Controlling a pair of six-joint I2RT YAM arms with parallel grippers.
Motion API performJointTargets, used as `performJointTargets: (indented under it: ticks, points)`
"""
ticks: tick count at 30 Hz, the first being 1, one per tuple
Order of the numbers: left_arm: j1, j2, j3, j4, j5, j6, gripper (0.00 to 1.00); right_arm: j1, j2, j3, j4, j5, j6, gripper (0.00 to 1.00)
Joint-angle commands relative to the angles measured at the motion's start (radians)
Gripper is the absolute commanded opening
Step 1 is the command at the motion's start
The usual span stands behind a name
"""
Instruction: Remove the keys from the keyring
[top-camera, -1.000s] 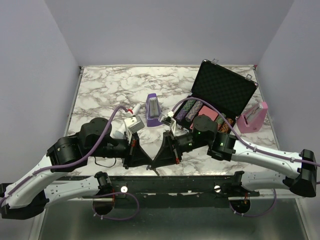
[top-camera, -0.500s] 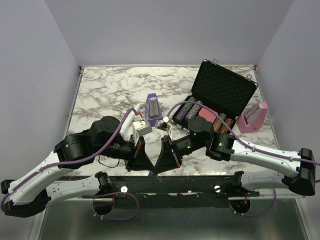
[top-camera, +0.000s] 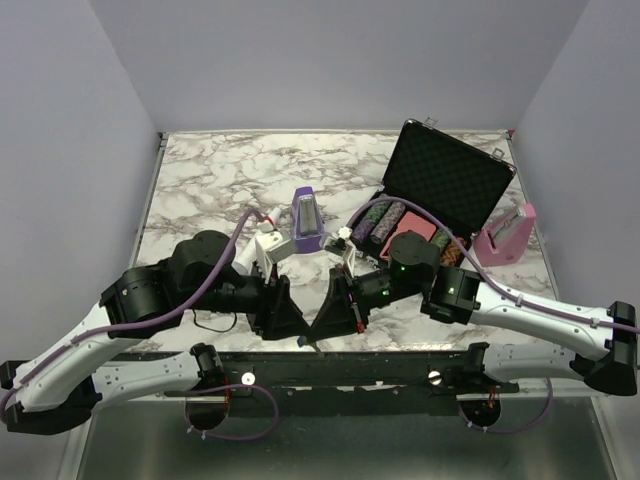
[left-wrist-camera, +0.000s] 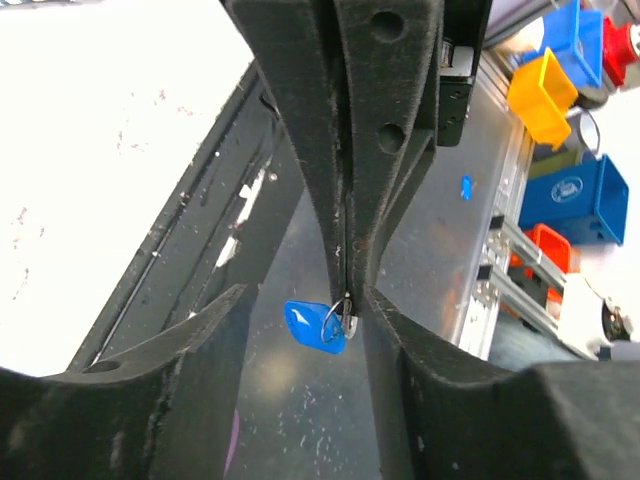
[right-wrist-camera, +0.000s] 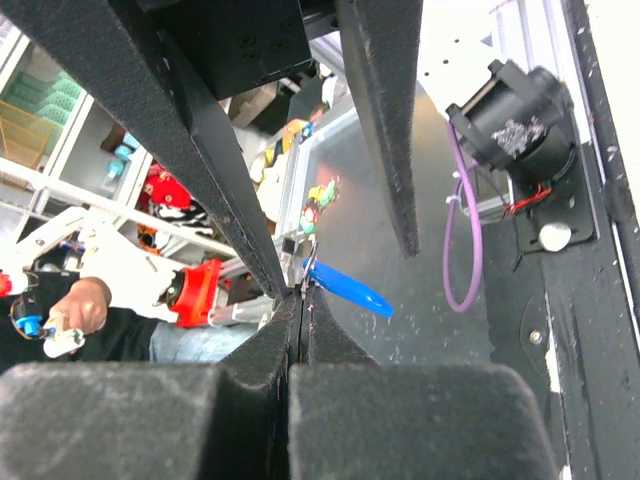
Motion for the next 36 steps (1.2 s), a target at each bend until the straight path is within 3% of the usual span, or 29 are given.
performJointTargets:
  ticks: [1,8,16,27,36]
  points:
    - [-0.006,-0.024,0.031,0.052,-0.117,-0.037,0.58,-0.001,-0.015,-0.002,0.131,0.12,0.008,0.01]
    - [-0.006,-0.146,-0.03,0.148,-0.266,-0.14,0.64,-0.001,-0.027,-0.005,0.141,0.151,0.017,0.01]
    - [-0.006,-0.315,-0.162,0.319,-0.33,-0.247,0.64,0.001,-0.036,-0.005,0.183,0.181,0.034,0.01]
    - [-0.006,-0.371,-0.22,0.359,-0.319,-0.295,0.47,0.001,-0.034,-0.018,0.266,0.194,0.06,0.01]
    - [-0.006,-0.366,-0.234,0.365,-0.295,-0.295,0.41,-0.001,-0.033,-0.029,0.283,0.197,0.068,0.01]
